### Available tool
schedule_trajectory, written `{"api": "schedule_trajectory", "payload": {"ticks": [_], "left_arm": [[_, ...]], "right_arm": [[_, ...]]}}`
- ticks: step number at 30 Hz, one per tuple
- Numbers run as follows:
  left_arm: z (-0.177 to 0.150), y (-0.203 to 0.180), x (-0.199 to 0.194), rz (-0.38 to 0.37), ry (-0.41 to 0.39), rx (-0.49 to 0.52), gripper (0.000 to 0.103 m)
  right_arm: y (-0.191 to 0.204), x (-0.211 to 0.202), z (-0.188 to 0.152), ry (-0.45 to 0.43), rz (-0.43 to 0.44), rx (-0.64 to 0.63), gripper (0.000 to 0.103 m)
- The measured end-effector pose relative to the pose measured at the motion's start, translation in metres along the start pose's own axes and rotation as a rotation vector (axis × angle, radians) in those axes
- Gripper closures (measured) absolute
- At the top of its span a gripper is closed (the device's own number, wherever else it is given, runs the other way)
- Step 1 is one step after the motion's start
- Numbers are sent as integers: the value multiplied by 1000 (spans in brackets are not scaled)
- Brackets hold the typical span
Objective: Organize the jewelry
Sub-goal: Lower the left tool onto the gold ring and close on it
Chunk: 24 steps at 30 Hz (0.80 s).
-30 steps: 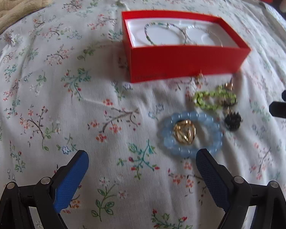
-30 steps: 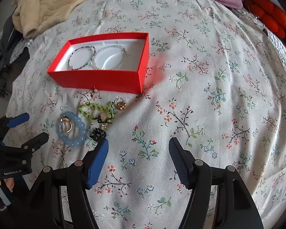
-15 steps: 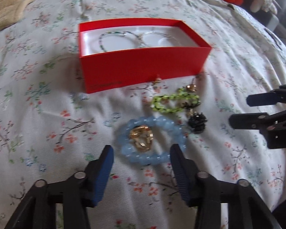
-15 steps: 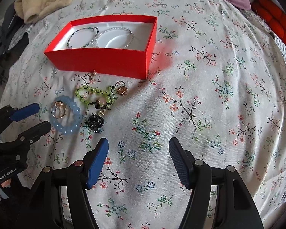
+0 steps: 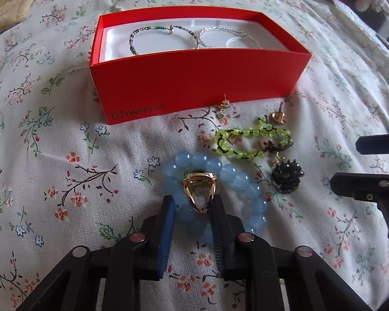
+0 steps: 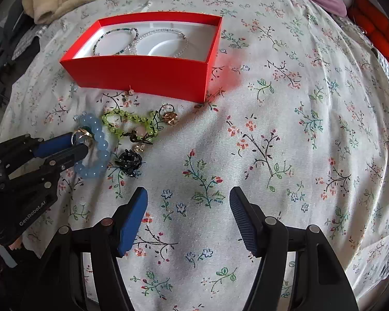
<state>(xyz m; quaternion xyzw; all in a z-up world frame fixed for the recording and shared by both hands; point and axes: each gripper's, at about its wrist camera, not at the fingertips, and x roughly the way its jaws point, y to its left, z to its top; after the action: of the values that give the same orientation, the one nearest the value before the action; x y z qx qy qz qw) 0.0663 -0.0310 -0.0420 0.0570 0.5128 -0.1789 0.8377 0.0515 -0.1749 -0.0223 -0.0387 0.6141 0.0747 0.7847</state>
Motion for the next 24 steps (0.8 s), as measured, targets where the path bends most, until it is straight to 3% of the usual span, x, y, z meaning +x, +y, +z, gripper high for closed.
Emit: {"api": "schedule_trajectory", "payload": {"ticks": [7,23,24], "left_arm": [[3,-3,-10,19,-37,19,103],[2,29,-39,0,-75,-47,103],[2,31,-38,2,-71,-49,93]], "right_arm": [[-2,0,0,-5,-3,6,34],[33,15,12,-15,60,-21,34],[37,17,15,-18,69,-19,35]]}}
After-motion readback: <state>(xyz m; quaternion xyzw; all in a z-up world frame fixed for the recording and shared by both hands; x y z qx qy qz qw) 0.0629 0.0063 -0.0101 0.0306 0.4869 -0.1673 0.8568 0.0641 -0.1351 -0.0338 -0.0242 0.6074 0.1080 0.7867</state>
